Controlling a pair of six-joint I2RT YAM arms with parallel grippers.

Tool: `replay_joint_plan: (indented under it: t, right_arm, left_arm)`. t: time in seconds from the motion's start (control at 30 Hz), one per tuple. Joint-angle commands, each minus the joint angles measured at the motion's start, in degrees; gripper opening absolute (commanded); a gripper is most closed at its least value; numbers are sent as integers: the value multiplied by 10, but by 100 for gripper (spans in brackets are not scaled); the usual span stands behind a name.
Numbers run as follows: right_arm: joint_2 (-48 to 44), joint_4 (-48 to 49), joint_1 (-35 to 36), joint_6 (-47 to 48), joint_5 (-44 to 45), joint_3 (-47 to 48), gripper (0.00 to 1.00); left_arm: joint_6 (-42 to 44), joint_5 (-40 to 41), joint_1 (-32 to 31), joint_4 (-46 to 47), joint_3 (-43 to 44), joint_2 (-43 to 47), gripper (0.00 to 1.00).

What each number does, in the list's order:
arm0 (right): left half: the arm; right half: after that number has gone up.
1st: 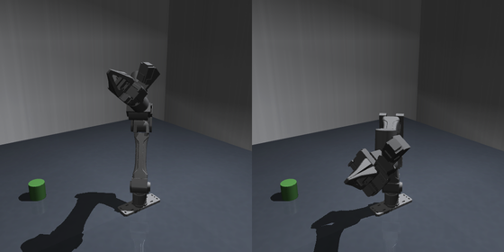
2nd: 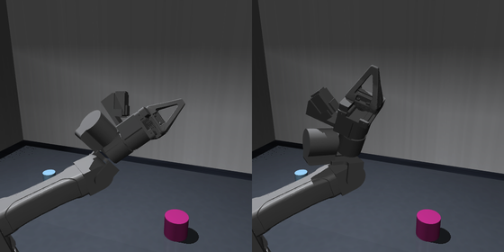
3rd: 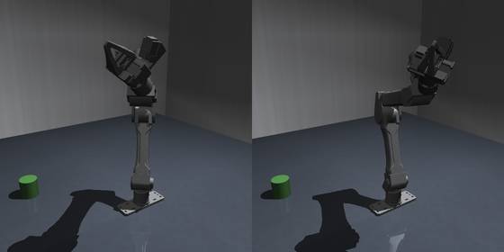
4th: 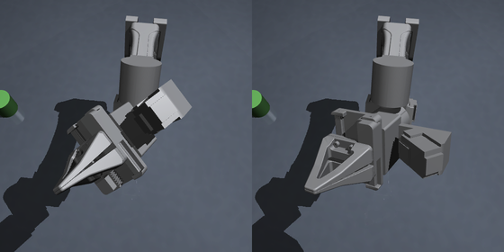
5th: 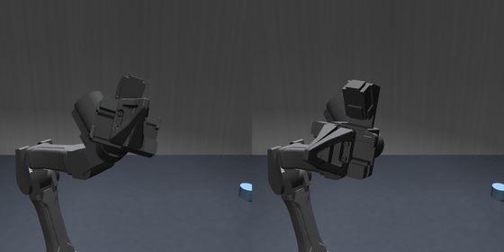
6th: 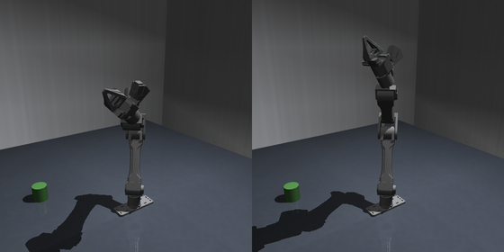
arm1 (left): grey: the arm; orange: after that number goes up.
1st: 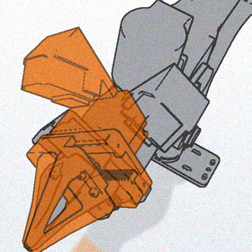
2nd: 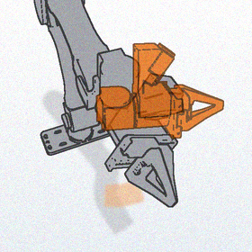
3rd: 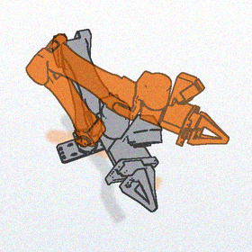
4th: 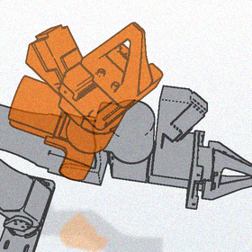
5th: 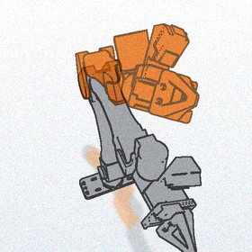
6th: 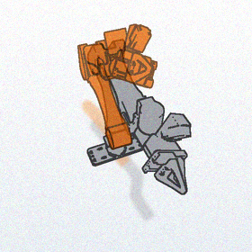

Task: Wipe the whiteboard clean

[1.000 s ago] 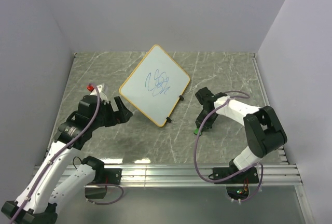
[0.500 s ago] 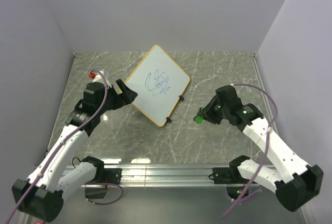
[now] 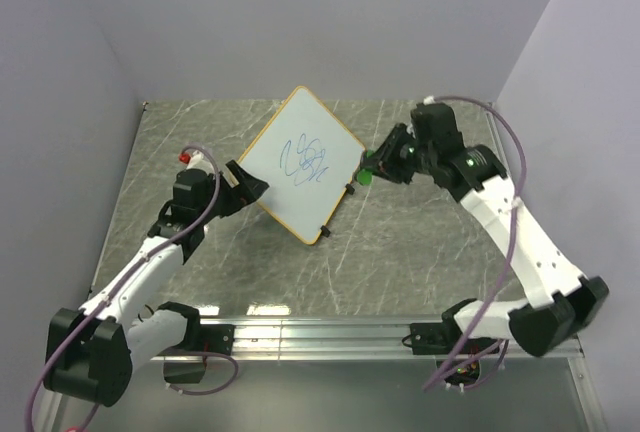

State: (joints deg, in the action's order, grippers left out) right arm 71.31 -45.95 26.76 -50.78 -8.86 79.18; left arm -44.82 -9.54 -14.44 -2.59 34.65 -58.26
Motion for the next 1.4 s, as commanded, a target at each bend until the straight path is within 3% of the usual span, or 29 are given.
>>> replay_joint_plan:
  t: [0.0,0.2,0.23,0.27,0.5,0.57,0.63,0.73,1.1,1.3,1.37]
  right_arm:
    - [67,13,2,43,-25,77,0]
    - [246,16,2,57,-83,222,0]
    - [268,17,2,61,-93,241,0]
    - [305,21,3,62,-98,277,0]
    - [444,60,15,41,-135,388,0]
    - [475,76,28,31,-141,403,0]
    - [491,93,36,22,-139,419,0]
    - [519,111,49,-1,-138,438,0]
    - [606,98,109,-52,-84,528,0]
    - [583,14,112,-14,23,464,0]
    - [532,23,114,-9,61,345,0]
  left_arm:
    - [-31,-76,5,187,-29,-33,98]
    - [-69,-130,12,328,-46,-118,89]
    - [-69,-132,13,335,-43,-127,84]
    - [-67,-139,13,340,-35,-141,71]
    - [-48,-160,13,337,-5,-186,45]
    - [-41,-170,14,332,1,-202,34]
    - [-36,-181,14,329,4,-215,15]
    - [-19,-181,14,309,8,-222,0]
    - [16,-181,14,280,-12,-227,0]
    - [32,-178,14,254,-13,-215,0]
    - [35,-177,15,249,-13,-212,0]
